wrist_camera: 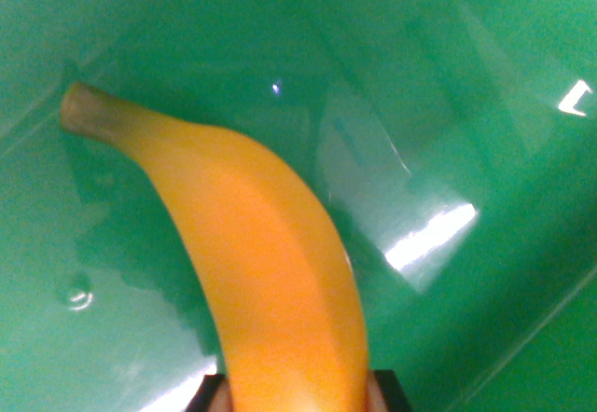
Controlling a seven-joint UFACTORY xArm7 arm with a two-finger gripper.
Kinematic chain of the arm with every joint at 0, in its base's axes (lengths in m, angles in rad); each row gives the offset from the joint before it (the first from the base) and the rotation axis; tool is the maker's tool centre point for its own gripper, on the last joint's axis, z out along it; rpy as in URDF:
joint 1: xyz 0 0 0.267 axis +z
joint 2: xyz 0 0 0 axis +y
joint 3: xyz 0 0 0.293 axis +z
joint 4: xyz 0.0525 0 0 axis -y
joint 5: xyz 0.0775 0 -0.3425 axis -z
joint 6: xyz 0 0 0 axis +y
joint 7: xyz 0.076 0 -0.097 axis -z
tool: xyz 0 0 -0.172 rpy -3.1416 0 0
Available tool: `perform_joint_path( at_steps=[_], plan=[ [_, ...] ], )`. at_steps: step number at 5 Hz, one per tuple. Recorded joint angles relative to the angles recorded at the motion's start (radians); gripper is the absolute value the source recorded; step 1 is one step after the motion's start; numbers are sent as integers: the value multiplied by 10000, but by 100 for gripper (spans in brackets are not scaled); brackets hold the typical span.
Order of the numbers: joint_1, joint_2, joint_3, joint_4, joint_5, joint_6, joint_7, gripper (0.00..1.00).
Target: Pick fruit
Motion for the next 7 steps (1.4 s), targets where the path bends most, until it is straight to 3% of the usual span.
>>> perform_joint_path(
  at_steps=[1,2,3,4,5,6,7],
  plan=[
    [0,0,0,0,0,0,0,100],
    [0,-128,2,189,5,318,-11,100],
    [0,-128,2,189,5,318,-11,100],
    [1,-263,4,388,10,651,-22,100],
    [1,-263,4,388,10,651,-22,100],
    [1,-406,6,598,15,1003,-34,100],
    [1,-406,6,598,15,1003,-34,100]
  ],
)
